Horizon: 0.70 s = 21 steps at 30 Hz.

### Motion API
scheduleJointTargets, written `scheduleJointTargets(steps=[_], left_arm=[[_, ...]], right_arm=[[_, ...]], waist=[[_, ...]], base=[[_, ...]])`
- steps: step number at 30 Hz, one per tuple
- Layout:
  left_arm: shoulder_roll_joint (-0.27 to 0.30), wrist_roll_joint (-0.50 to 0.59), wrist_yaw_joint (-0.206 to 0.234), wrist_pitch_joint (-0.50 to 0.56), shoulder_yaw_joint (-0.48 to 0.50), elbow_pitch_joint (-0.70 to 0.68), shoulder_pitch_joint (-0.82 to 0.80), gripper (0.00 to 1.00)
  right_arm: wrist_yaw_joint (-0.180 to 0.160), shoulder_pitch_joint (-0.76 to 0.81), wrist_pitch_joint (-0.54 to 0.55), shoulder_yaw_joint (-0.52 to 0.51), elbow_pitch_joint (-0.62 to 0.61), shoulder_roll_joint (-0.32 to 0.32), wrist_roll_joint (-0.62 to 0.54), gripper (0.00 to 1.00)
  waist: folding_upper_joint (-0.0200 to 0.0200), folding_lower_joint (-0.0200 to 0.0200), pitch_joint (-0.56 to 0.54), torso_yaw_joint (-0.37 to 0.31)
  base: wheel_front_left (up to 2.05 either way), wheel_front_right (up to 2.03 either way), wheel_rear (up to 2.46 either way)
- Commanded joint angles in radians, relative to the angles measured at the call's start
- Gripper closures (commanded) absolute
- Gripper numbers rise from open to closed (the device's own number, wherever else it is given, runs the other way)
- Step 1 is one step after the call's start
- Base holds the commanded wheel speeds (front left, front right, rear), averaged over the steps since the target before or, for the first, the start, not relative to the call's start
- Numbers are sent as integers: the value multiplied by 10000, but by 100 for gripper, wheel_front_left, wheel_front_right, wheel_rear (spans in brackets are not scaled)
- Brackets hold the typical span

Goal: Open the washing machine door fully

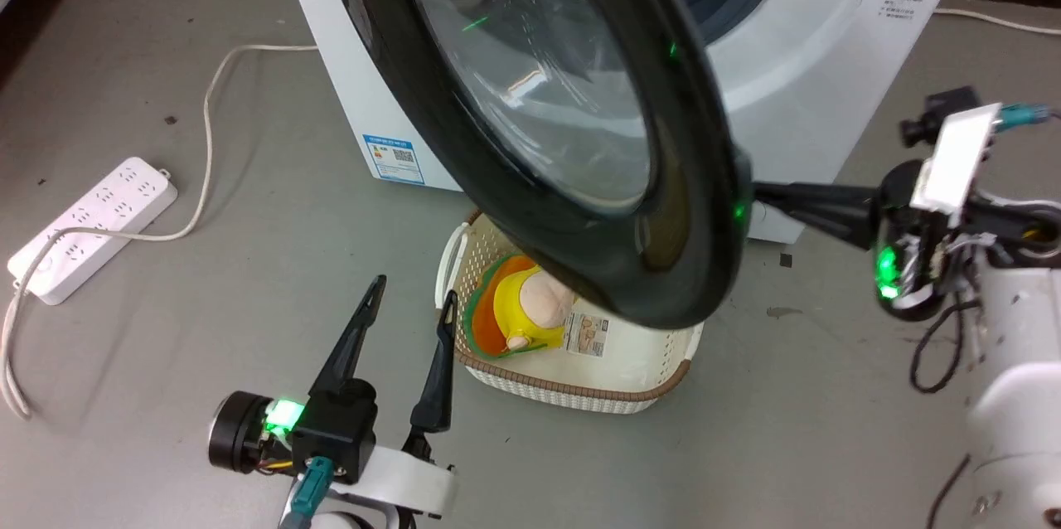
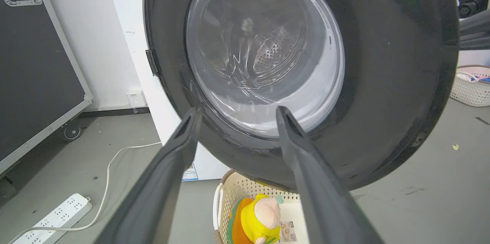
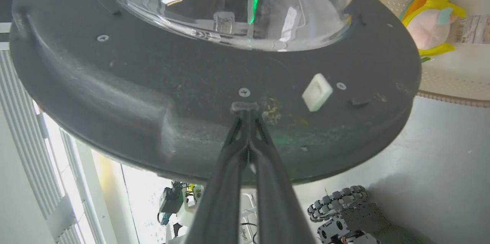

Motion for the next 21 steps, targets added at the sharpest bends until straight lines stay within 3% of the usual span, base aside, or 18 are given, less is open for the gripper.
scheduleJointTargets(steps=[1,12,21], left_arm=[[24,21,4,-51,-28,61,141,0],[3,-47,22,-51,-106,176,277,0],[2,-91,20,-51,-95,250,472,0]], right_arm=[[12,317,-17,434,14,93,456,100],[12,1625,-1261,3648,-353,95,3146,100],[12,2282,-2260,5191,-876,96,4190,100]], waist=[[0,1,-59,16],[0,1,-294,88],[0,1,-460,26]], base=[[0,0,0],[0,0,0],[0,0,0]])
